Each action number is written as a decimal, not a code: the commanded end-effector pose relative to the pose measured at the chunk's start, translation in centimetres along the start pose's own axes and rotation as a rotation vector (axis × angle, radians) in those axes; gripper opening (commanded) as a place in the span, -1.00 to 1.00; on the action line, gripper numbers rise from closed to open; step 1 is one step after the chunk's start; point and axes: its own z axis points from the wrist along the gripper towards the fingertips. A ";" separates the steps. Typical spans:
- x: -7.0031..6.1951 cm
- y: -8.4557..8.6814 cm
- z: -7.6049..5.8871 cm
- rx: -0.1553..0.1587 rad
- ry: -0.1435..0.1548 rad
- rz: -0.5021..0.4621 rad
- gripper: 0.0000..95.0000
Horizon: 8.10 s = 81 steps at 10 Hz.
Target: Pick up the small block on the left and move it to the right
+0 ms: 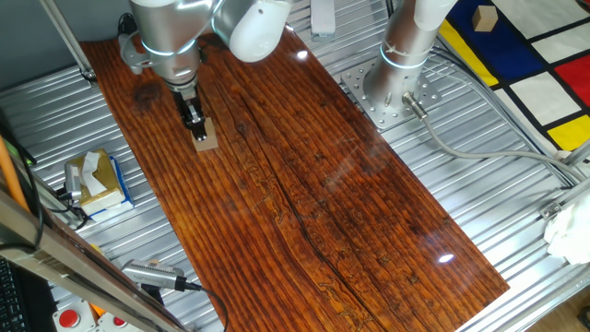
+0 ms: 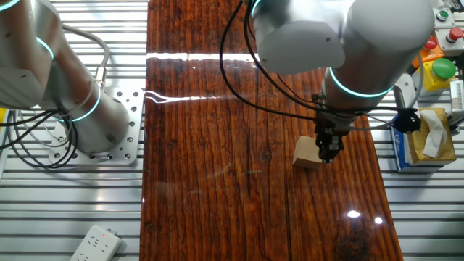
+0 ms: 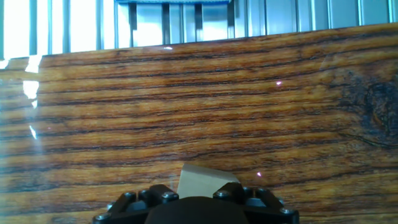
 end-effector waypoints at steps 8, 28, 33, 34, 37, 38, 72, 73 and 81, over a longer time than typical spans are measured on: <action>0.0 0.0 0.0 0.013 -0.009 -0.018 0.60; 0.8 -0.9 1.0 0.022 0.006 -0.097 1.00; 0.8 -1.2 1.5 0.020 0.006 -0.179 1.00; 0.7 -1.5 1.9 0.019 0.005 -0.190 1.00; 0.5 -1.9 2.5 0.018 0.006 -0.209 1.00; 0.5 -2.0 2.6 0.017 0.006 -0.210 1.00; 0.0 0.5 4.8 -0.041 0.057 0.195 0.60; 0.0 0.5 4.8 -0.030 0.056 0.180 0.60; 0.2 0.6 4.9 0.066 0.061 0.067 0.20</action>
